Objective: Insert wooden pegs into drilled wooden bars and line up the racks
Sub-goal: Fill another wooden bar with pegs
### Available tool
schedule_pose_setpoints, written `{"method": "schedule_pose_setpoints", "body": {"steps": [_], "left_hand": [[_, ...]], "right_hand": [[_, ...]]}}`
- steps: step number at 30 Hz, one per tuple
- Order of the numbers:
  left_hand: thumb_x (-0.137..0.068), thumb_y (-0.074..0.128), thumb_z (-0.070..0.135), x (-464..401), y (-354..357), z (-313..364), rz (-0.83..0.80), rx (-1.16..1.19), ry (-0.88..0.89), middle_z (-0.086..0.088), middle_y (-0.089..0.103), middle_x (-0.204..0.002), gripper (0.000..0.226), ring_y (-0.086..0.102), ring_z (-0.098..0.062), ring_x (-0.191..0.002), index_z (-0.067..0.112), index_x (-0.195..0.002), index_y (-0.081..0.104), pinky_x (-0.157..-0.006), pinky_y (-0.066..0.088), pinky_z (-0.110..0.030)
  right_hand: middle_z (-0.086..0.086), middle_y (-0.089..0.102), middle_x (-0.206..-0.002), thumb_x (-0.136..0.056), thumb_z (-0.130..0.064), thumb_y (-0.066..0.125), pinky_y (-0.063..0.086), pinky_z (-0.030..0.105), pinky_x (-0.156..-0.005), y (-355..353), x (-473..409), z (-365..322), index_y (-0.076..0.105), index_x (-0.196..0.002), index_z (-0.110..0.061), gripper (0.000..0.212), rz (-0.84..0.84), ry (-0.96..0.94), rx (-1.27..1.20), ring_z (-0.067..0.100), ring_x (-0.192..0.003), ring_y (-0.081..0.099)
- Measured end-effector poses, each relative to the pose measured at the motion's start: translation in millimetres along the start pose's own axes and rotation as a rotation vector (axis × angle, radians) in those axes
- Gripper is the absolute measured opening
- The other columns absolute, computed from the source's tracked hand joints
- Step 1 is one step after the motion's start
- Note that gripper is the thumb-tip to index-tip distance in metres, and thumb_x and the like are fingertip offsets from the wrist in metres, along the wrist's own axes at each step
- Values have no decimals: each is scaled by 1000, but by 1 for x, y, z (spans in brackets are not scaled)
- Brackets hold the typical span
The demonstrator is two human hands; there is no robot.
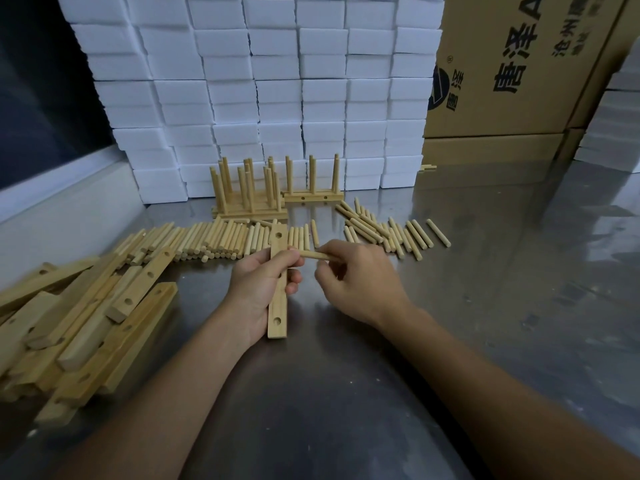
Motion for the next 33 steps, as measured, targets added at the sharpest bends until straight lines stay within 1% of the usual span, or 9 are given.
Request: {"method": "schedule_pose_setpoints", "body": {"steps": [4,9,14,18,21,24,26,28,33], "left_hand": [[-90,67,5,2,1,1,-12,4,25,-6,66,-72,3,56,-14,-54,6,-89,70,-44,42,-21],[-92,68,17,6,5,8,-42,-79,137,-4,67,-77,15,55,-16,-52,18,-106,71,-47,44,-26],[-95,64,20,16,14,22,-88,-457,490,13,65,-72,33,56,-4,-56,38,-123,61,-56,47,-18],[-99,58,20,18,17,22,-111,-508,485,6,62,-110,41,58,-28,-106,27,-139,55,-88,52,-54],[-99,58,19,18,18,21,-128,-490,453,4,57,-116,39,50,-41,-116,28,-137,57,-96,44,-63],[-99,57,18,19,19,21,-149,-539,493,-4,67,-100,34,57,-40,-100,19,-133,62,-82,50,-59],[-100,55,16,19,20,22,-164,-599,540,7,61,-73,30,57,-32,-85,13,-129,63,-61,48,-37],[-100,54,15,20,22,22,-171,-671,581,12,56,-66,30,51,-22,-66,12,-129,62,-61,41,-22],[-100,54,14,27,25,23,-175,-761,600,12,59,-62,37,57,-5,-53,20,-136,58,-54,44,-17]], "right_hand": [[0,61,-70,-102,-37,50,49,37,-60,4,-1,-1,70,-97,-15,30,-65,-56,98,17,-62,53],[5,67,-84,-103,-17,46,52,47,-67,0,2,-4,54,-132,-16,30,1,-93,-25,23,-72,61],[-18,47,-64,-100,-14,52,31,22,-51,-9,4,-7,59,-130,-16,31,186,-126,-85,2,-49,43],[-13,53,-69,-101,-26,55,38,28,-51,-12,5,-8,64,-122,-19,24,216,-132,-86,6,-54,45],[-18,46,-66,-101,-28,57,37,26,-52,-15,5,-7,67,-114,-16,21,256,-128,-75,3,-54,44],[-18,45,-65,-98,-26,61,33,20,-52,-16,6,-7,70,-108,-14,18,286,-136,-70,-3,-53,41],[-15,49,-66,-97,-24,63,33,19,-53,-17,6,-7,71,-105,-13,17,310,-134,-57,-1,-53,41],[-14,51,-67,-96,-22,65,33,17,-52,-18,8,-7,73,-102,-12,14,337,-136,-37,2,-54,41],[-11,53,-66,-93,-14,67,29,17,-50,-19,11,-10,72,-95,-8,8,368,-157,49,5,-53,40]]}}
Point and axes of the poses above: each hand's wrist, its own x-axis away from the middle knuckle, its own y-axis out of the palm, z = x × y, the point moved 4 cm from there along -x, towards the middle knuckle
